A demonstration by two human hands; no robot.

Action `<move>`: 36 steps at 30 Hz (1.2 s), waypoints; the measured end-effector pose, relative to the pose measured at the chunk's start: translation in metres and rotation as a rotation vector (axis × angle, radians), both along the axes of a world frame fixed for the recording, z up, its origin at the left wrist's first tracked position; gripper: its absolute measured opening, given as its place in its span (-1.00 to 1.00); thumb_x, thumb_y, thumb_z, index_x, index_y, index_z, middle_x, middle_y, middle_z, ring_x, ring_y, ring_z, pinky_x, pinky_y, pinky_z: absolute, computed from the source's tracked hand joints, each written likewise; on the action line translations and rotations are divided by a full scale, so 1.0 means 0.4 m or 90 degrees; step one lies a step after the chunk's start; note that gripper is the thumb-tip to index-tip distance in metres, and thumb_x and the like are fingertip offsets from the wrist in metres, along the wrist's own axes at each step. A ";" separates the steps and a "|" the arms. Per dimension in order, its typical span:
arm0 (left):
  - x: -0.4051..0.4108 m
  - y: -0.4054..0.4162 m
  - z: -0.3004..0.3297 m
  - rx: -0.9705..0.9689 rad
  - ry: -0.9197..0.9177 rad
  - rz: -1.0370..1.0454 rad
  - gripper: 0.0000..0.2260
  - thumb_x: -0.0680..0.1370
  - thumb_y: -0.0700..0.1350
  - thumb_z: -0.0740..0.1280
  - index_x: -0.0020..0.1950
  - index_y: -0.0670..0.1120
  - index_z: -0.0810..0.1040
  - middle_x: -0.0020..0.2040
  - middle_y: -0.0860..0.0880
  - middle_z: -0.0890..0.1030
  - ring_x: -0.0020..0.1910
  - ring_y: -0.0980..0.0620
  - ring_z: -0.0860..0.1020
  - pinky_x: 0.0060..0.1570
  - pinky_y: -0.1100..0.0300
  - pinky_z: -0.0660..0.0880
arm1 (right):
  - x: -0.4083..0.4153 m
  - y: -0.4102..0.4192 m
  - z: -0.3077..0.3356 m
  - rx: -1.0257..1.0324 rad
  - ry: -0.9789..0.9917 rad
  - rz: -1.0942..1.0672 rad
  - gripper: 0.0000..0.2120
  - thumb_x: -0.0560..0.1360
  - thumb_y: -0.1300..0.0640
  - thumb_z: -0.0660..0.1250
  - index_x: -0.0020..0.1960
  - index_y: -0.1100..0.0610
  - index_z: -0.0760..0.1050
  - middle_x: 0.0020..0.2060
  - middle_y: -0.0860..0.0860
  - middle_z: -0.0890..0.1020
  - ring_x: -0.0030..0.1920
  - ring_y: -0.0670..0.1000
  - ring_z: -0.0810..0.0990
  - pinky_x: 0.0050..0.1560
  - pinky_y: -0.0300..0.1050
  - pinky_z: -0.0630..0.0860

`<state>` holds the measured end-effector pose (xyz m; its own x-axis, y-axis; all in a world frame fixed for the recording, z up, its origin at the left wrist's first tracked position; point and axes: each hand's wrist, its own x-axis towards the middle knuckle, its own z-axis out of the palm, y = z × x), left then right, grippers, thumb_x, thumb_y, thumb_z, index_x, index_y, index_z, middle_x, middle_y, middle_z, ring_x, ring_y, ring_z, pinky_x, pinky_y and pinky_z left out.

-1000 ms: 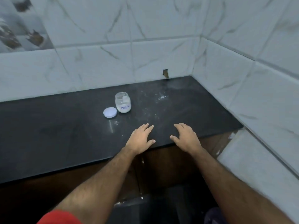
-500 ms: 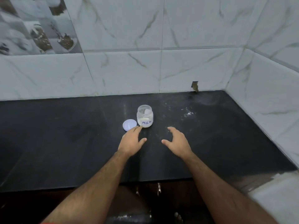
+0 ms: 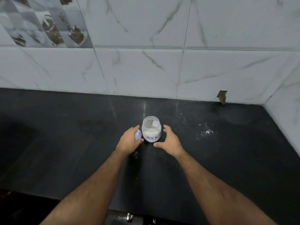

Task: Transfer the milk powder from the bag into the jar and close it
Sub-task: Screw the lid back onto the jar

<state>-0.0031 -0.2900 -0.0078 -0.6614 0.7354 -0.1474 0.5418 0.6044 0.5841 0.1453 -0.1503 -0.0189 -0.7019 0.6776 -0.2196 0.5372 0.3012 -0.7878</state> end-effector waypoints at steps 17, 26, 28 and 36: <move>-0.093 0.076 0.030 0.092 -0.207 -0.124 -0.51 0.45 -0.40 0.26 0.30 -0.03 0.56 0.04 0.27 0.66 0.16 0.03 0.61 0.09 0.42 0.43 | -0.052 0.001 -0.035 -0.045 0.166 -0.113 -0.17 0.19 0.09 0.66 0.29 -0.13 0.26 0.20 -0.13 0.54 0.17 -0.11 0.56 0.08 -0.21 0.53; -0.169 0.073 0.006 -0.185 0.103 -0.184 -0.43 0.44 0.17 0.42 0.42 0.08 0.44 0.39 0.04 0.47 0.37 -0.03 0.43 0.29 -0.02 0.43 | -0.011 0.016 -0.034 -0.075 0.172 -0.194 -0.21 0.22 0.12 0.63 0.30 -0.10 0.28 0.14 -0.17 0.56 0.11 -0.11 0.60 0.07 -0.20 0.55; -0.172 0.062 -0.012 -0.235 0.135 -0.187 -0.29 0.35 0.29 0.45 0.45 0.12 0.39 0.39 0.03 0.42 0.39 -0.06 0.36 0.27 -0.04 0.42 | 0.002 0.019 -0.034 -0.074 0.186 -0.206 -0.19 0.20 0.12 0.63 0.32 -0.08 0.28 0.15 -0.15 0.57 0.12 -0.12 0.60 0.09 -0.20 0.54; -0.165 0.064 -0.044 -0.225 0.105 -0.155 -0.22 0.34 0.17 0.51 0.50 0.09 0.30 0.36 -0.02 0.41 0.37 -0.08 0.36 0.22 -0.01 0.48 | 0.035 0.031 -0.025 -0.077 0.205 -0.223 -0.22 0.12 0.09 0.63 0.25 -0.09 0.35 0.13 -0.11 0.60 0.09 -0.12 0.63 0.08 -0.17 0.59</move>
<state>-0.0693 -0.2646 -0.0256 -0.5115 0.7957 -0.3243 0.7614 0.5947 0.2581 0.1592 -0.1377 -0.0288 -0.4811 0.8683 -0.1207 0.3125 0.0412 -0.9490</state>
